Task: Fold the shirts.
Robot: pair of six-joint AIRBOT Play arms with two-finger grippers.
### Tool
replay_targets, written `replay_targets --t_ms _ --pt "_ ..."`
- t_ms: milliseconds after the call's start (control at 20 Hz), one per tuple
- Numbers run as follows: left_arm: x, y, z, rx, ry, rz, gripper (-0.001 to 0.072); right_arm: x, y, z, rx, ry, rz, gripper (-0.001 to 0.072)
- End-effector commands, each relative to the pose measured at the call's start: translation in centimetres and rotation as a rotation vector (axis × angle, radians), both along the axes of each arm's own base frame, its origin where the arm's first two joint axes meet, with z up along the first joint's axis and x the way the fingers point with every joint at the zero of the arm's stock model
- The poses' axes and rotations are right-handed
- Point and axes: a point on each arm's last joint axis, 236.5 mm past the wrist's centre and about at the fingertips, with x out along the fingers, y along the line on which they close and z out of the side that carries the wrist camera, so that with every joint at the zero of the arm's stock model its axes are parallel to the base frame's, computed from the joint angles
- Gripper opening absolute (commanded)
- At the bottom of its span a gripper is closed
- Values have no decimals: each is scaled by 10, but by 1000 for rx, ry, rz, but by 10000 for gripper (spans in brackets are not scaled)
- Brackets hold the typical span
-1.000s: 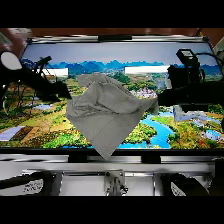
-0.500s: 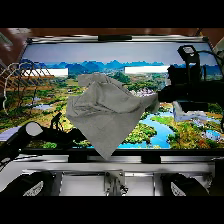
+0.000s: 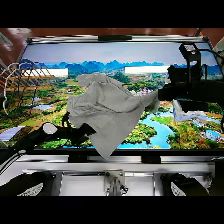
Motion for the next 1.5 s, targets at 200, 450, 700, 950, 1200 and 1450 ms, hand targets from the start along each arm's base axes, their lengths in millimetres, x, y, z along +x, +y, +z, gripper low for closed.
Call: replay_targets --t_ms 200,450,700,950,1200,1450 --pt "64 -41 46 -14 -263 -182 35 13 1 12 16 -71 -16 71" --pt "115 11 301 219 -957 -309 34 43 -18 141 2 -498 -79 70" --pt "-19 144 664 390 -1770 186 35 -54 -54 415 62 -1265 -177 70" --pt "-70 157 660 446 -1663 200 36 -138 -57 470 158 -1389 -159 70" --pt "-40 169 568 570 -1328 75 36 -141 -59 468 131 -1385 -158 70" --pt "0 169 451 544 -981 -24 36 -52 -46 442 118 -1304 -156 70"
